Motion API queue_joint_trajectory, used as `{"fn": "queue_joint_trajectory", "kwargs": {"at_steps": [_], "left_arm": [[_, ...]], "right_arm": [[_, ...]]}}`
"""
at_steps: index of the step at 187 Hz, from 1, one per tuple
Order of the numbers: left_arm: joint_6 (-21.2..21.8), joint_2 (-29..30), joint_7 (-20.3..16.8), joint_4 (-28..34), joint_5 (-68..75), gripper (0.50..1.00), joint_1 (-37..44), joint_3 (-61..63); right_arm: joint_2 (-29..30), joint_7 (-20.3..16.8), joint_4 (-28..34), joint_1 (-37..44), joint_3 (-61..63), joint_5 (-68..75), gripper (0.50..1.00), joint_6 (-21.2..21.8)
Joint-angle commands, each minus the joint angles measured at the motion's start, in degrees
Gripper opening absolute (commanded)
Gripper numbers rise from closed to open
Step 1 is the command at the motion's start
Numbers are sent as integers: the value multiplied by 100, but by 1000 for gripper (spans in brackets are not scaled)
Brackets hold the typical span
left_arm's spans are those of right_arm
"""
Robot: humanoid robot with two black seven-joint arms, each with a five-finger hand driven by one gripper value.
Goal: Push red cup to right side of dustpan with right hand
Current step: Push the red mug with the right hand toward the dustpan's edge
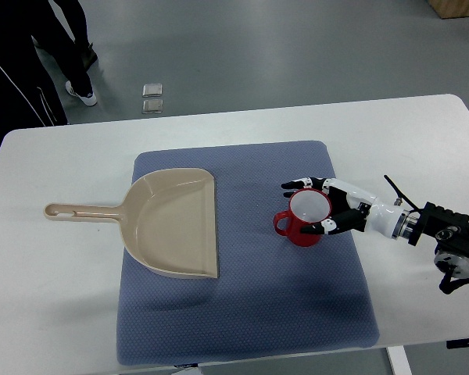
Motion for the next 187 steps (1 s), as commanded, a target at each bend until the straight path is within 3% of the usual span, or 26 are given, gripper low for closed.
{"fn": "queue_joint_trajectory", "kwargs": {"at_steps": [1, 187], "left_arm": [[2, 0, -1, -1, 0, 1000, 0, 0], [2, 0, -1, -1, 0, 1000, 0, 0]], "right_arm": [[11, 0, 0, -19, -4, 0, 934, -61], [450, 0, 0, -125, -13, -79, 934, -289]]}}
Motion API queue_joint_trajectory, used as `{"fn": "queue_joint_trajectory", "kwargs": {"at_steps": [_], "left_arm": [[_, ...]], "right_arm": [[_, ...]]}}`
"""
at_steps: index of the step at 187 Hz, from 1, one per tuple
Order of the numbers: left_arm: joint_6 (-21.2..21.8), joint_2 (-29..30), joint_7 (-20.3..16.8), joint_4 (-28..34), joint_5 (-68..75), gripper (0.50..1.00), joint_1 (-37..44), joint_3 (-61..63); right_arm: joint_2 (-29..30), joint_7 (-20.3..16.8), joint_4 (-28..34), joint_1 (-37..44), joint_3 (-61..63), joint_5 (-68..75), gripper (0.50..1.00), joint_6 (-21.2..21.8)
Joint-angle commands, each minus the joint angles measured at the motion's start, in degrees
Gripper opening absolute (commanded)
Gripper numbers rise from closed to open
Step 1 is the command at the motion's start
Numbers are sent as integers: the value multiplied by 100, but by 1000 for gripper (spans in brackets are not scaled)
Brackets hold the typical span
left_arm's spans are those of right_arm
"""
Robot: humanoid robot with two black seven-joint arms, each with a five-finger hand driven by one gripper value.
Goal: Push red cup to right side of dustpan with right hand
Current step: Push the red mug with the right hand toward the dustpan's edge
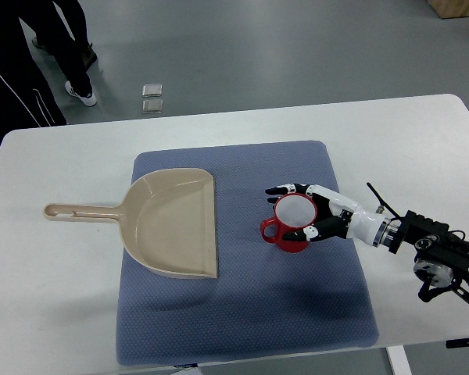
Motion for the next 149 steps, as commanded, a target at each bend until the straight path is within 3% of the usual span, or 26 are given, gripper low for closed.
{"fn": "queue_joint_trajectory", "kwargs": {"at_steps": [1, 149], "left_arm": [[0, 0, 0, -1, 0, 1000, 1, 0], [0, 0, 0, -1, 0, 1000, 1, 0]], "right_arm": [[21, 0, 0, -31, -2, -6, 934, -8], [460, 0, 18, -110, -28, -14, 934, -140]]}}
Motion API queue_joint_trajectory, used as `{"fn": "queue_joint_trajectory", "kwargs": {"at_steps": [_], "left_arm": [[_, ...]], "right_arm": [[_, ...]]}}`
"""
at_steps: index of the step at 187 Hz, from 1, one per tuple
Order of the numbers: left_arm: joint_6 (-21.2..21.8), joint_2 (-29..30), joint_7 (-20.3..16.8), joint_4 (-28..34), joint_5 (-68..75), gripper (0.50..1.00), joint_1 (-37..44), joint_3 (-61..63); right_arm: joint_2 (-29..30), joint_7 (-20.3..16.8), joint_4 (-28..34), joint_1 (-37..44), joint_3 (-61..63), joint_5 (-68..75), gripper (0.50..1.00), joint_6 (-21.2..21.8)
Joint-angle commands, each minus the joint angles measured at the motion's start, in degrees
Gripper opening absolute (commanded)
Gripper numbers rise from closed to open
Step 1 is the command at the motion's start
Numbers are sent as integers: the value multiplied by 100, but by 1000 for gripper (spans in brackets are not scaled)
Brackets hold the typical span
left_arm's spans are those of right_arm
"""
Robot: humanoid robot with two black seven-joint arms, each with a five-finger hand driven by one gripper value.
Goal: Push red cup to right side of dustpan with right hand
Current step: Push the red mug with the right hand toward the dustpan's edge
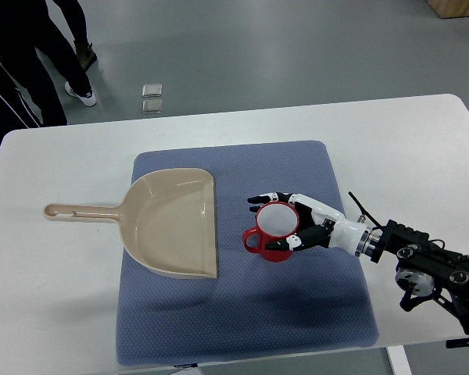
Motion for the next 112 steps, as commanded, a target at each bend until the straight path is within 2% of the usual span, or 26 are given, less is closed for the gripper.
{"fn": "queue_joint_trajectory", "kwargs": {"at_steps": [1, 112], "left_arm": [[0, 0, 1, -1, 0, 1000, 1, 0], [0, 0, 1, 8, 0, 1000, 1, 0]], "right_arm": [[57, 0, 0, -4, -18, 0, 934, -65], [268, 0, 202, -22, -44, 0, 934, -285]]}}
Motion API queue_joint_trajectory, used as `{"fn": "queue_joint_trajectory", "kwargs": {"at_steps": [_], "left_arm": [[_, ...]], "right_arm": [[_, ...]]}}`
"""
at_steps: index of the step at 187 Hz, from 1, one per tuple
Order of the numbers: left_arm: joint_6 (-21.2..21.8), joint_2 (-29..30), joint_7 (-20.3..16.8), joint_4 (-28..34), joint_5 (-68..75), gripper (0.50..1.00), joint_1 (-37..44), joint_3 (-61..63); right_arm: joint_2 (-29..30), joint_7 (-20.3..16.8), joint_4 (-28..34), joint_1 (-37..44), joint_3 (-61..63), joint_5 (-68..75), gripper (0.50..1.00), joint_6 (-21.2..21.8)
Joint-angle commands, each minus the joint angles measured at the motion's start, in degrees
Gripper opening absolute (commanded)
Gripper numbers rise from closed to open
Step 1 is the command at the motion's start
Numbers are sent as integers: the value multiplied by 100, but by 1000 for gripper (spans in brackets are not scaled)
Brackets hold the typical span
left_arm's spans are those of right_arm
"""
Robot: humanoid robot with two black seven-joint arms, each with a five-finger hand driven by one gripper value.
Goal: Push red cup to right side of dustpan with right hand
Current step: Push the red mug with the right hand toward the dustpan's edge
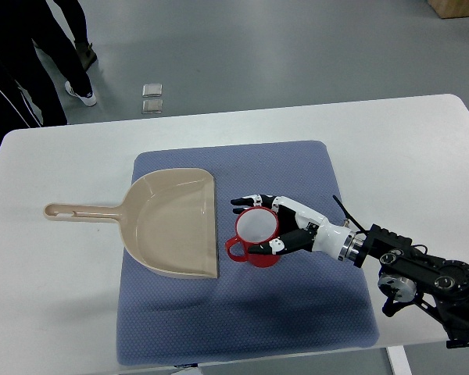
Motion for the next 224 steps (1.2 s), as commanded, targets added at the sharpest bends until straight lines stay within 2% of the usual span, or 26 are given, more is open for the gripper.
{"fn": "queue_joint_trajectory", "kwargs": {"at_steps": [1, 224], "left_arm": [[0, 0, -1, 8, 0, 1000, 0, 0], [0, 0, -1, 8, 0, 1000, 0, 0]], "right_arm": [[8, 0, 0, 5, -1, 0, 934, -15], [61, 0, 202, -13, -36, -123, 934, -33]]}}
